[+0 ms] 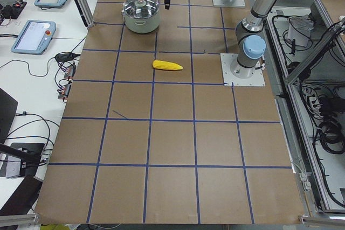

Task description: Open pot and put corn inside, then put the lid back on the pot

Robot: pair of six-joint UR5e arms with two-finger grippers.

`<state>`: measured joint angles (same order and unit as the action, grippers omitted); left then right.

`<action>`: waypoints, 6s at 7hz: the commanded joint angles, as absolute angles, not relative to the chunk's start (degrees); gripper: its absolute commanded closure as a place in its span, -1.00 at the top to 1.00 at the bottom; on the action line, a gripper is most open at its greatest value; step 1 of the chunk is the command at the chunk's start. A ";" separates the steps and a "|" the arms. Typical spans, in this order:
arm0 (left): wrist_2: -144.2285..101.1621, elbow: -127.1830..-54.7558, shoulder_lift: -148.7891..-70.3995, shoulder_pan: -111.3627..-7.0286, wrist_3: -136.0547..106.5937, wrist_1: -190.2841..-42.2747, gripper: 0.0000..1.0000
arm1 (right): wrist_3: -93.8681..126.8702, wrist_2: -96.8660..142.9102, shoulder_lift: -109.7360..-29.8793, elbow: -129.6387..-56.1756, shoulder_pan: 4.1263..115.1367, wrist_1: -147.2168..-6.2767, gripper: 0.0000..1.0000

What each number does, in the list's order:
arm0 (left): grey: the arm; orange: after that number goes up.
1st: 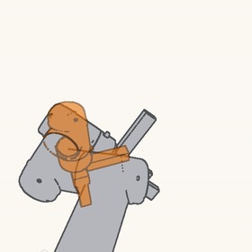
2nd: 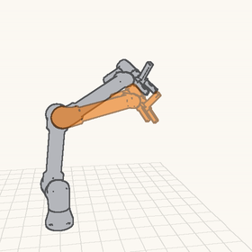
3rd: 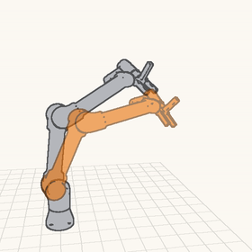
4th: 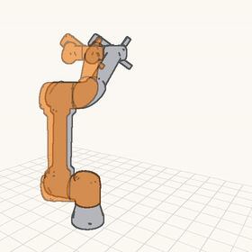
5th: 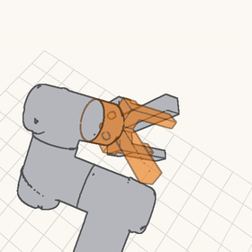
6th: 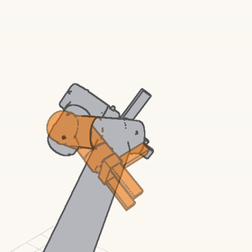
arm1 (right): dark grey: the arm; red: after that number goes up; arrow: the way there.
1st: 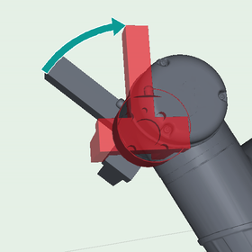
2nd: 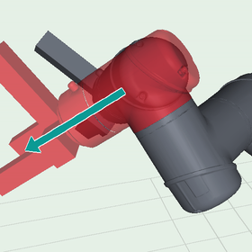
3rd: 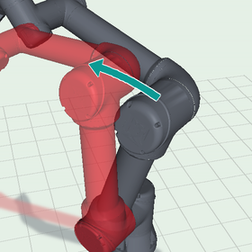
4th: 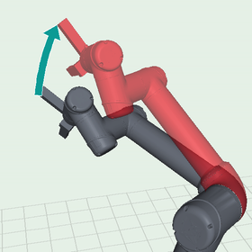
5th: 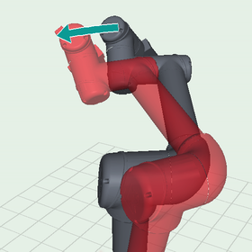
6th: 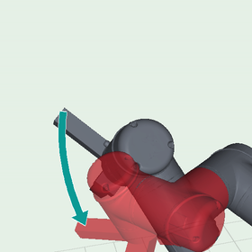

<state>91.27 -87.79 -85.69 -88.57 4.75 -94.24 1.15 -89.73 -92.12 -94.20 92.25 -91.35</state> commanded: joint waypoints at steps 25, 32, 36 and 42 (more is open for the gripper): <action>91.23 -88.59 -85.96 -88.51 4.92 -93.78 1.00 | 11.00 -91.49 -55.46 -65.04 108.46 -99.84 0.79; 91.23 -88.59 -86.04 -88.51 4.92 -93.78 1.00 | 6.95 -90.62 -54.23 -63.90 107.58 -100.02 0.56; 91.23 -88.51 -85.96 -88.51 5.01 -93.78 1.00 | 6.24 -90.53 -54.49 -63.90 107.75 -99.84 -0.13; 90.88 -90.69 -86.48 -84.58 9.37 -93.34 1.00 | -1.36 -90.70 -60.89 -57.24 103.57 -86.80 -0.56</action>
